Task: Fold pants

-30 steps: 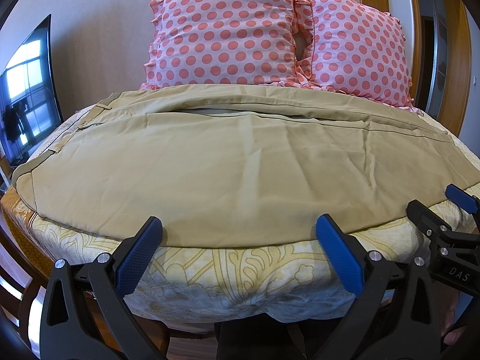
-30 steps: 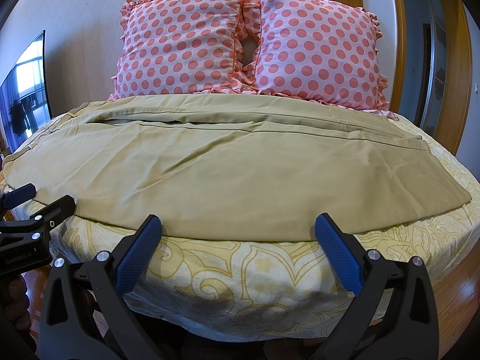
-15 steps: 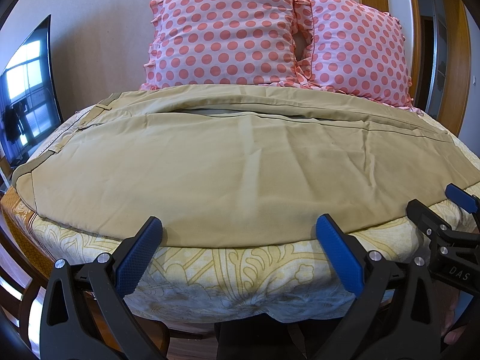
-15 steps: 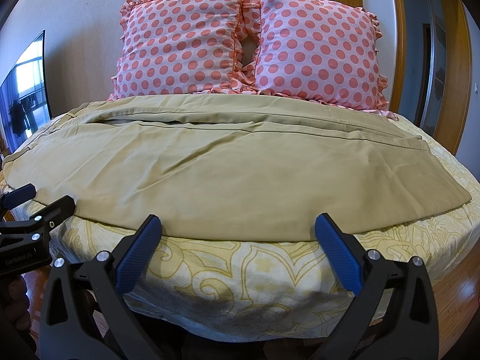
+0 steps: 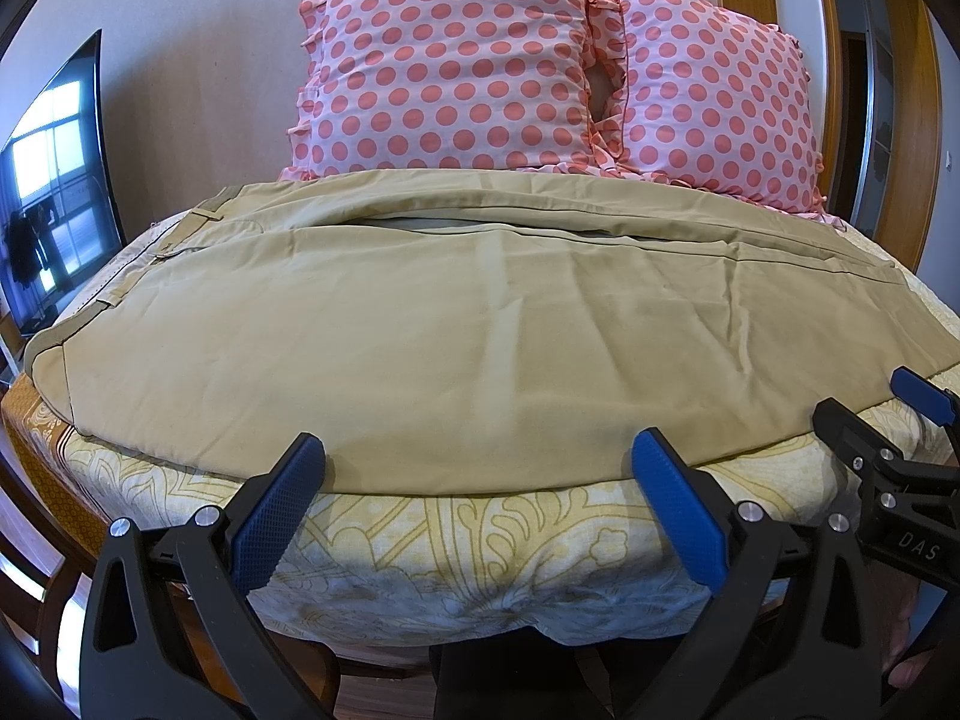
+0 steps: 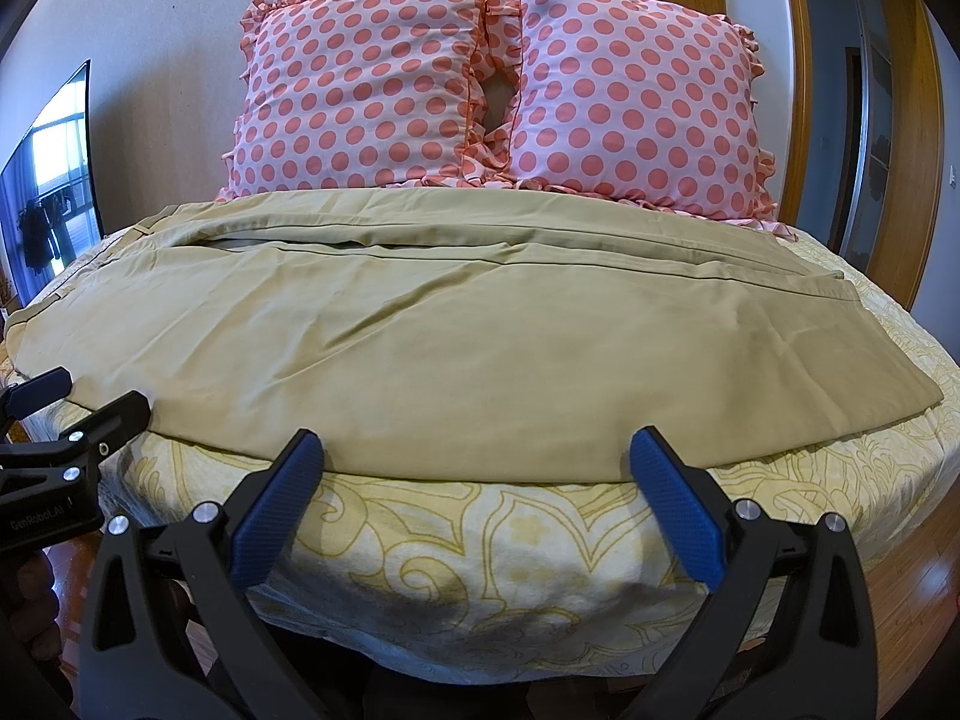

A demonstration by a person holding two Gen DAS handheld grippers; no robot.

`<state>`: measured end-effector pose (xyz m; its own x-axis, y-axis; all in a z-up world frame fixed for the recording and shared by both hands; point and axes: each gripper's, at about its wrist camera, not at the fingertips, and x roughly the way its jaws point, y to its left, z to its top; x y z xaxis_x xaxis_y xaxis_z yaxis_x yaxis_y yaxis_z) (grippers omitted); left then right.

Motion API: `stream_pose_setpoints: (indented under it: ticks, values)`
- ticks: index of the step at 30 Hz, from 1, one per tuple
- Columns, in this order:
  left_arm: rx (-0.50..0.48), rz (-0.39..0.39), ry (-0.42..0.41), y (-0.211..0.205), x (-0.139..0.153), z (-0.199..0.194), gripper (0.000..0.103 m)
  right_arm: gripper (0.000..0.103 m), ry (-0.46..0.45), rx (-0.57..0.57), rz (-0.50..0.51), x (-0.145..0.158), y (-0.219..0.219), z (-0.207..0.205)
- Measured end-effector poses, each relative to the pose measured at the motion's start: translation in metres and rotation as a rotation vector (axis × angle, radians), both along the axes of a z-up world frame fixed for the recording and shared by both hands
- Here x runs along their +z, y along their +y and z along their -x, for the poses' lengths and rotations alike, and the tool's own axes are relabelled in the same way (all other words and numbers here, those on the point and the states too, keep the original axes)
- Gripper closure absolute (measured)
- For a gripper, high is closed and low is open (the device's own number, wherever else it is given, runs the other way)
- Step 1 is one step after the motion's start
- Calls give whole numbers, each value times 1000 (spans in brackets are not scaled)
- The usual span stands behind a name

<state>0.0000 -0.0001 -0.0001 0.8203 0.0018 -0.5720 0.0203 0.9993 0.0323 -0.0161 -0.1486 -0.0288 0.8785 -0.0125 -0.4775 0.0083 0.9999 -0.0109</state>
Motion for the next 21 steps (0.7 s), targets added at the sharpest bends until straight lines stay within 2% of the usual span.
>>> stream_pose_setpoints:
  ticks: [18,21]
  values:
    - [-1,-1,-1,0,0,0,1,2,-15,6,2,-5,6,1]
    - [-19,6,17,2,3,-1,1,2,25,56,-18,2,-4,-7]
